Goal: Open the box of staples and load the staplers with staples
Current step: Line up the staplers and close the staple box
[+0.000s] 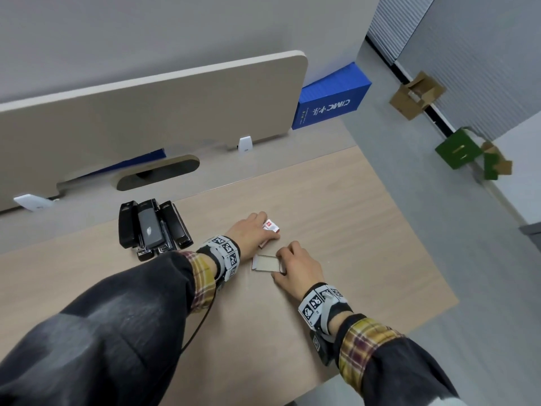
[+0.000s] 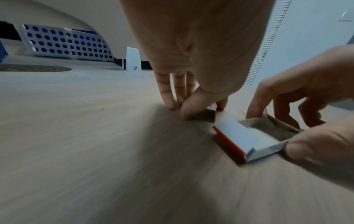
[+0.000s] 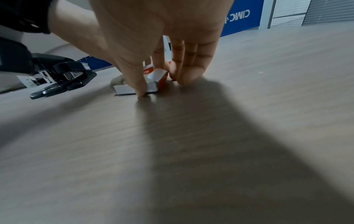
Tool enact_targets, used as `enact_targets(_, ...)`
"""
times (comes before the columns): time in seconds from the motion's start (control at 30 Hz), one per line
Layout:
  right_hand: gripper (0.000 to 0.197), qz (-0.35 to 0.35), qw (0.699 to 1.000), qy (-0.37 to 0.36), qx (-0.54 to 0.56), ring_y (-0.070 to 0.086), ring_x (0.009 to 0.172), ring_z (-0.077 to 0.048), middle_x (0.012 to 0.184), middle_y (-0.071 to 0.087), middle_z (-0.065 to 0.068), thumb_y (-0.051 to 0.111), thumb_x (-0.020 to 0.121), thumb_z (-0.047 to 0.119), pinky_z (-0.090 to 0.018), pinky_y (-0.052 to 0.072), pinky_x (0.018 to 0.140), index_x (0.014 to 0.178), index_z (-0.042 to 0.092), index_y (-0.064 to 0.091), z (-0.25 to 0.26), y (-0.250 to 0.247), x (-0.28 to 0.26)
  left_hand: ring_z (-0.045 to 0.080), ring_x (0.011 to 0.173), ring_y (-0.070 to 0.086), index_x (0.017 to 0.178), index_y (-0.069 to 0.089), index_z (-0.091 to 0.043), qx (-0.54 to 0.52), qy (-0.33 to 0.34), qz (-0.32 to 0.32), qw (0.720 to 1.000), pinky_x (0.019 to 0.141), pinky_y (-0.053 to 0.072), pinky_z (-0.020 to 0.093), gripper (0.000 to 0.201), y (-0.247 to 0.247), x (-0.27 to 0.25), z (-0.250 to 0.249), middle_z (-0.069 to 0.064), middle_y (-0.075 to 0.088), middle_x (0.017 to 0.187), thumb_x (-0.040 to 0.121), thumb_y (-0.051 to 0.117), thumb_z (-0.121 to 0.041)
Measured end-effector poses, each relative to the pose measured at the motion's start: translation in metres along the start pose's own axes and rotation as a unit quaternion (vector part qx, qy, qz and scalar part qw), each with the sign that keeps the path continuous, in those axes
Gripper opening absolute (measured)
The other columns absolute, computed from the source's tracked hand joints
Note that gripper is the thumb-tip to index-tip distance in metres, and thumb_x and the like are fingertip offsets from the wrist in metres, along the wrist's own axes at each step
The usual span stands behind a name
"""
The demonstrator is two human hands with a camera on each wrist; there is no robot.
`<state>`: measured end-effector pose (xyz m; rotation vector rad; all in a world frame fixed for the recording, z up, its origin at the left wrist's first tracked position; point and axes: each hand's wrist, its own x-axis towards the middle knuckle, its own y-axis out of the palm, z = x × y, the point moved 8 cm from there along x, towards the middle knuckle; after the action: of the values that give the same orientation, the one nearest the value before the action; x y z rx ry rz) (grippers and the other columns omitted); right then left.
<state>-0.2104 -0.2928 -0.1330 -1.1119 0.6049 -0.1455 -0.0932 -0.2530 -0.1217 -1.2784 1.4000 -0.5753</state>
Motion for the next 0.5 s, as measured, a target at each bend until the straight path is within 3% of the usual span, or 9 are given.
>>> enact_targets(0.1,0.041,-0.006,1.0,0.012,-0.009,0.051,0.104,-0.026,0.112,0.047,-0.003,0.06,0.08,0.046,-0.036,0.049,0.074,0.11,0.02,0.052,0.0,-0.003,0.003,0.031,0.114,0.045,0.141,0.043,-0.035,-0.031,-0.043,0.005,0.999,0.088,0.04,0.037,0.053,0.001,-0.007,0.013,0.01,0.04,0.124,0.09,0.054,-0.023)
enact_targets(0.2,0.041,-0.013,1.0,0.015,-0.012,0.051,0.105,-0.026,0.112,0.047,-0.003,0.059,0.08,0.047,-0.036,0.048,0.075,0.11,0.02,0.052,0.002,-0.004,0.005,0.032,0.115,0.053,0.141,0.038,-0.026,-0.05,-0.081,0.022,0.995,0.091,0.047,0.039,0.061,0.005,-0.017,0.032,0.01,0.053,0.125,0.085,0.061,-0.027)
enact_targets(0.27,0.04,-0.016,1.0,0.015,-0.005,0.051,0.104,-0.025,0.11,0.048,-0.002,0.058,0.08,0.047,-0.036,0.048,0.074,0.109,0.021,0.053,0.002,-0.003,0.004,0.032,0.115,0.055,0.134,0.042,-0.02,-0.052,-0.097,0.036,0.993,0.091,0.048,0.041,0.055,0.011,-0.023,0.042,0.009,0.059,0.123,0.084,0.062,-0.027)
enact_targets(0.37,0.038,-0.021,1.0,0.016,0.0,0.053,0.102,-0.024,0.108,0.05,0.0,0.057,0.079,0.047,-0.035,0.048,0.072,0.108,0.022,0.053,0.003,-0.001,0.0,0.033,0.108,0.058,0.123,0.049,-0.015,-0.042,-0.107,0.006,0.993,0.086,0.049,0.04,0.034,0.013,-0.033,0.052,0.01,0.061,0.115,0.091,0.052,-0.025)
enact_targets(0.5,0.039,-0.03,0.999,0.028,-0.002,0.053,0.101,-0.023,0.108,0.051,0.001,0.056,0.079,0.049,-0.034,0.049,0.072,0.109,0.022,0.053,-0.001,-0.001,-0.004,0.032,0.103,0.058,0.123,0.051,-0.017,-0.072,-0.096,-0.025,0.992,0.082,0.046,0.037,0.035,0.017,-0.044,0.058,0.009,0.058,0.11,0.091,0.056,-0.031)
